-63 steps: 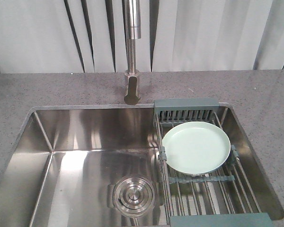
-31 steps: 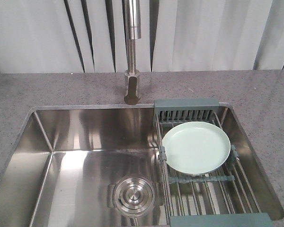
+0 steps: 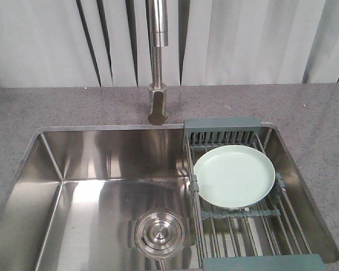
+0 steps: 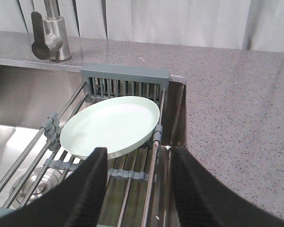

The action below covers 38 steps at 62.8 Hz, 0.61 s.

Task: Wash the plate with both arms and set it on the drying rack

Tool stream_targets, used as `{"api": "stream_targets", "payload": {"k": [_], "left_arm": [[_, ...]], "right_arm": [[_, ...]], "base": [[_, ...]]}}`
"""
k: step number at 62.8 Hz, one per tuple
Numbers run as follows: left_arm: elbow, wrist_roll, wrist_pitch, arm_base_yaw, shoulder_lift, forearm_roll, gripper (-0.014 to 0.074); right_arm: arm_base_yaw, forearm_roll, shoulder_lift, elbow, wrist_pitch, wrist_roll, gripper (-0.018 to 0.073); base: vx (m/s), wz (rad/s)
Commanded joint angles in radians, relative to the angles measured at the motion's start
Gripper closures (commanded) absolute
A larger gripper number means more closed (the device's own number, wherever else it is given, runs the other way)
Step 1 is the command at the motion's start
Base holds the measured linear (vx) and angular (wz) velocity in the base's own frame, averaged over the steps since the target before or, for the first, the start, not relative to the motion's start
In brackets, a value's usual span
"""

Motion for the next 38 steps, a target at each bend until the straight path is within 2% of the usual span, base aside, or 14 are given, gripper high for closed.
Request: {"api": "stream_targets", "payload": {"k": [1, 38], "left_arm": [[-0.025, -0.011, -0.078, 0.003, 0.009, -0.011, 0.0601], [-0.025, -0.011, -0.078, 0.003, 0.009, -0.011, 0.0601]], "right_arm": [[-0.003, 0.002, 0.012, -0.027, -0.073, -0.013, 0.0230], [-0.003, 0.000, 0.012, -0.027, -0.073, -0.013, 0.0241]], "base": [[0.00, 0.00], [0.00, 0.00]]}}
